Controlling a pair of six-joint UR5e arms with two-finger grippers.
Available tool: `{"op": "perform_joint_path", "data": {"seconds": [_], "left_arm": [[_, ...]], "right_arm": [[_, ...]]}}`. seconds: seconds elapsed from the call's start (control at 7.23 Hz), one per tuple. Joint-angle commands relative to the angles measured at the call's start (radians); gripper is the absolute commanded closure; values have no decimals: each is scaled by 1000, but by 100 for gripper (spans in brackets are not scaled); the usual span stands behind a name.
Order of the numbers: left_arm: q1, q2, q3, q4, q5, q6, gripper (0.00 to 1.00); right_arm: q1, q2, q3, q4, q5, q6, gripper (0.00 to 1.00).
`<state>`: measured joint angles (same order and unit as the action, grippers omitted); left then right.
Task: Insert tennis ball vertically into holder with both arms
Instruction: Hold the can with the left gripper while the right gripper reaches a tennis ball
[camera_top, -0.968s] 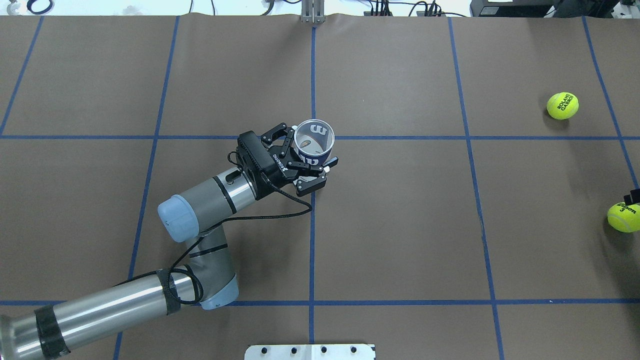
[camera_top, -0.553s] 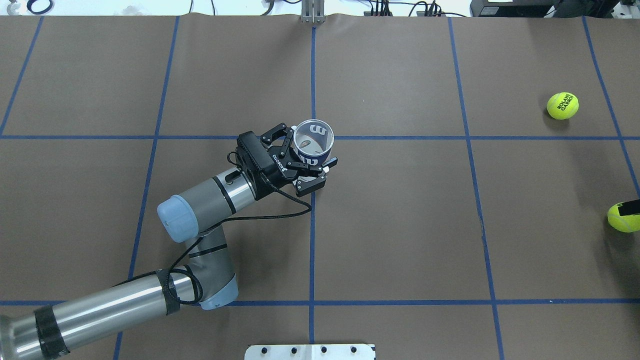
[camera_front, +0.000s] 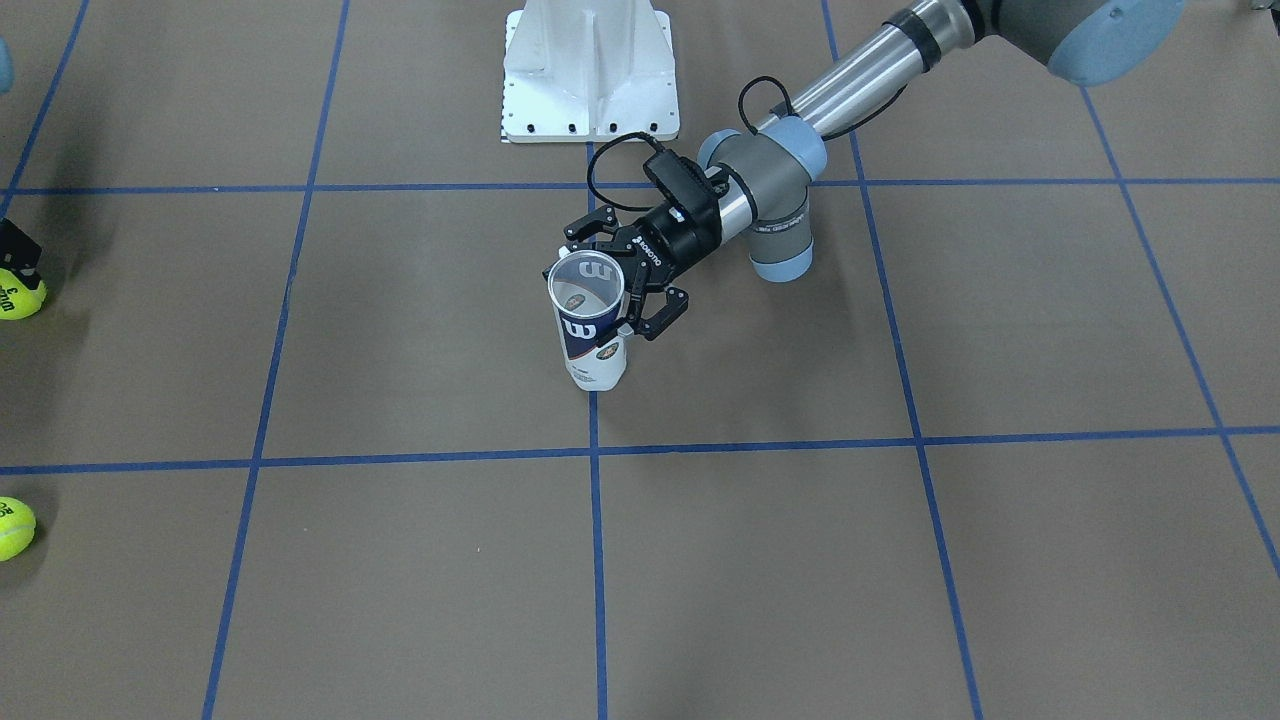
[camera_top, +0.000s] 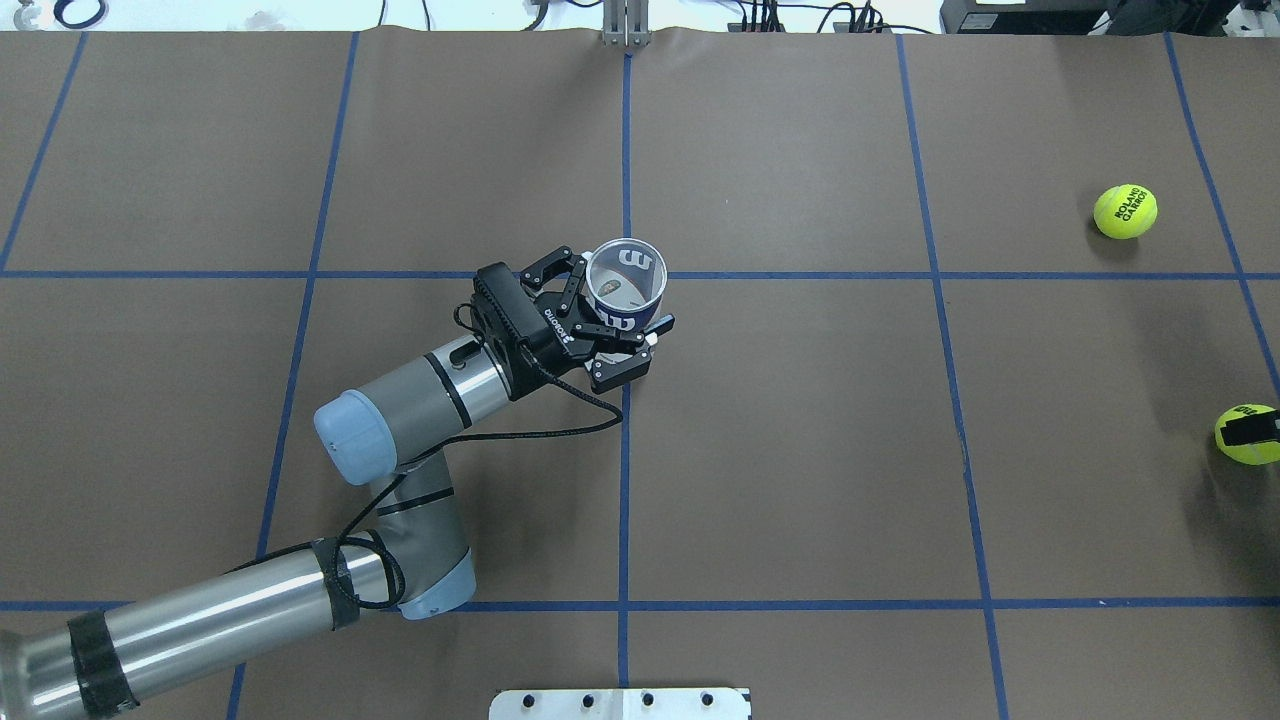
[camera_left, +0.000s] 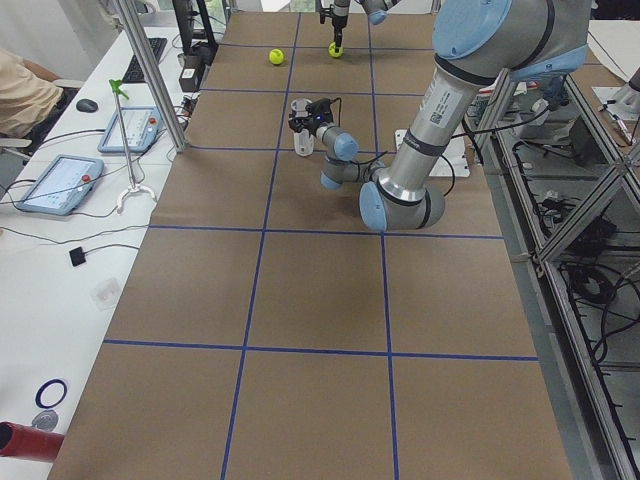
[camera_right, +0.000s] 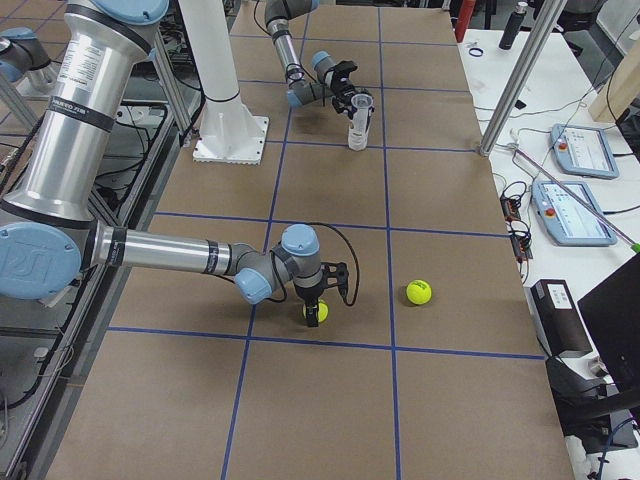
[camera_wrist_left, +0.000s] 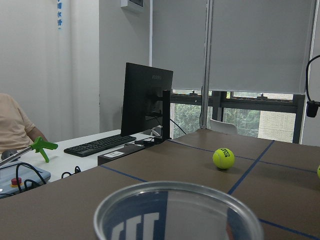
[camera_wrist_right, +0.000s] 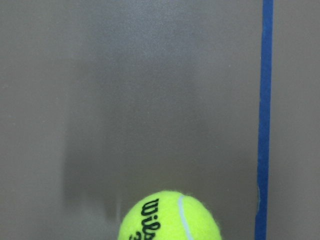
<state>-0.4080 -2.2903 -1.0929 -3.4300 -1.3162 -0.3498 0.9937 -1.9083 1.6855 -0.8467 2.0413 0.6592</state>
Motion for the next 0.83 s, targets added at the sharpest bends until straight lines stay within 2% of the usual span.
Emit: {"op": "perform_joint_path", "data": {"seconds": [0.0,0.28,0.42,0.55,0.69], "left_arm": [[0,0,1,0,0,0,1],[0,0,-2,-2,0,0,1],[0,2,-13,-2,0,0,1],[2,2,-15,-2,0,0,1],[2,2,-15,-2,0,0,1]], "right_arm": [[-21,2,-6,0,-16,-3,82],[-20,27,15,-11,0,-9,95],[-11,59,20,-14,49,-7,94],[49,118,22,-41,124,0,94],[101,211,39,-146,191,2,94]]}}
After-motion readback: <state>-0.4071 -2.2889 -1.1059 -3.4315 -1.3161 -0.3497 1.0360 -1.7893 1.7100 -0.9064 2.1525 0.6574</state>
